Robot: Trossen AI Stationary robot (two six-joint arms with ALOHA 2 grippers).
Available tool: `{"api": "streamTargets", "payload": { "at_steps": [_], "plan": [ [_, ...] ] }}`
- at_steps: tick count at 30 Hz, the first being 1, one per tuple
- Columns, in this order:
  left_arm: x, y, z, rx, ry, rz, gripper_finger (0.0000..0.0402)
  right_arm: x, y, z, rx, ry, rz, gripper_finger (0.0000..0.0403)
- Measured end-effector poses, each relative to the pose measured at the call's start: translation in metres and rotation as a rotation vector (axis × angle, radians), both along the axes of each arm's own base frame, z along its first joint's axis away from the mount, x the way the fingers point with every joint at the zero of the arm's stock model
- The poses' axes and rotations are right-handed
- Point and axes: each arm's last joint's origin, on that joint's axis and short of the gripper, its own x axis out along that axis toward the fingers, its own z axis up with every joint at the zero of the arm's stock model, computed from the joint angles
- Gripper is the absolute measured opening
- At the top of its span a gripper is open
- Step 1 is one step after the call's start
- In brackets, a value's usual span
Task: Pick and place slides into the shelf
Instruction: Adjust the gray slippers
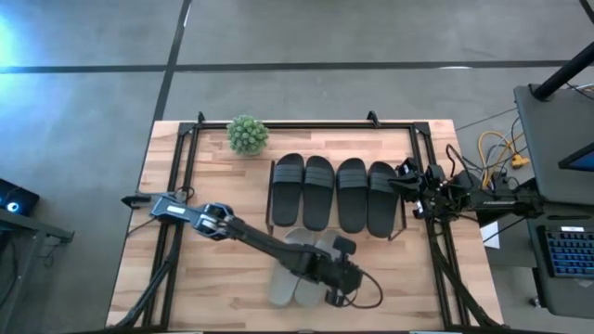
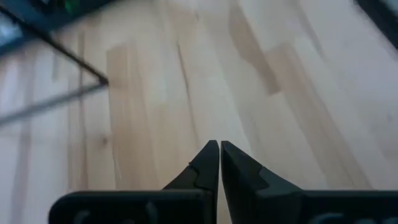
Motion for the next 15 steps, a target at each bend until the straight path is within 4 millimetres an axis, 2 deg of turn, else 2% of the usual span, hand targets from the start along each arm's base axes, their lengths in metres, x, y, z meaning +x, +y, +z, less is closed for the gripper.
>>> {"api": "streamTargets", "payload": {
  "at_steps": [10,15],
  "plan": [
    [0.002,0.016,-0.017,-0.008,0.099,0.059,0.0000,0.000,0.000,0.000,0.000,0.002,0.000,0.0038],
    [-0.005,0.020,-0.024,0.040,0.192,0.073,0.0000,0.000,0.000,0.000,0.000,0.002,0.000,0.0038]
  ]
}}
